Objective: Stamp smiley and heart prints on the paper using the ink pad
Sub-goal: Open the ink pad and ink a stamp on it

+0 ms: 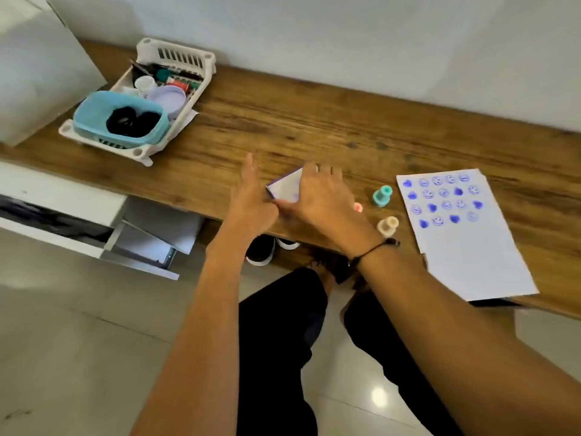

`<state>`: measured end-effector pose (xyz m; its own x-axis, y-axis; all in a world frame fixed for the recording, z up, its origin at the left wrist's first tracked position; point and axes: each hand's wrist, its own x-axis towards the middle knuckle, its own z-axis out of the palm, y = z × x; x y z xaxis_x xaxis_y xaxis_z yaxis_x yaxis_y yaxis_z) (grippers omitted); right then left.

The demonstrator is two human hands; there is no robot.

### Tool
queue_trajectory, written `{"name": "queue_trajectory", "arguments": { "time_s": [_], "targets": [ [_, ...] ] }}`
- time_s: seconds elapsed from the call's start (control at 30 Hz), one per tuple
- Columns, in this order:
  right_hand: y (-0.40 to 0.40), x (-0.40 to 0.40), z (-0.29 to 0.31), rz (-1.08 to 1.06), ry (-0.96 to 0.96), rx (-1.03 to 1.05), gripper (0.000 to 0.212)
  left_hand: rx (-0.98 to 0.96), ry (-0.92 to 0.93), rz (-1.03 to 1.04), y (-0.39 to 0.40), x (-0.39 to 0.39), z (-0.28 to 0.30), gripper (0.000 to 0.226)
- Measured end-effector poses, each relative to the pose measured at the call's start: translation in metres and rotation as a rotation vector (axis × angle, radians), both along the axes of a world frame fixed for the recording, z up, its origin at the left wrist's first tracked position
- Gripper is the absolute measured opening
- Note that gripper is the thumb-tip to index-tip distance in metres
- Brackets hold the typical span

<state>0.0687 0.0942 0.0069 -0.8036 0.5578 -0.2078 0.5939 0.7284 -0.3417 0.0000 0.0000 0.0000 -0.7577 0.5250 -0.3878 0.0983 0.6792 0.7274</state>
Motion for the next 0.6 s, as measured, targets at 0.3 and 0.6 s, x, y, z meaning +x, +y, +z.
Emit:
{"name": "queue_trajectory", "arguments": {
  "time_s": [0.3, 0.6],
  "targets": [
    [-0.002, -0.013, -0.019, -0.062, -0.016, 0.061, 0.085, -0.124, 0.229, -0.203, 0.003, 0.008, -0.021, 0.122],
    [0.036, -0.018, 0.008, -0.256, 0.054, -0.405, 0.076, -0.095, 0.279, -0.203, 0.001, 0.005, -0.021, 0.123]
  ]
}}
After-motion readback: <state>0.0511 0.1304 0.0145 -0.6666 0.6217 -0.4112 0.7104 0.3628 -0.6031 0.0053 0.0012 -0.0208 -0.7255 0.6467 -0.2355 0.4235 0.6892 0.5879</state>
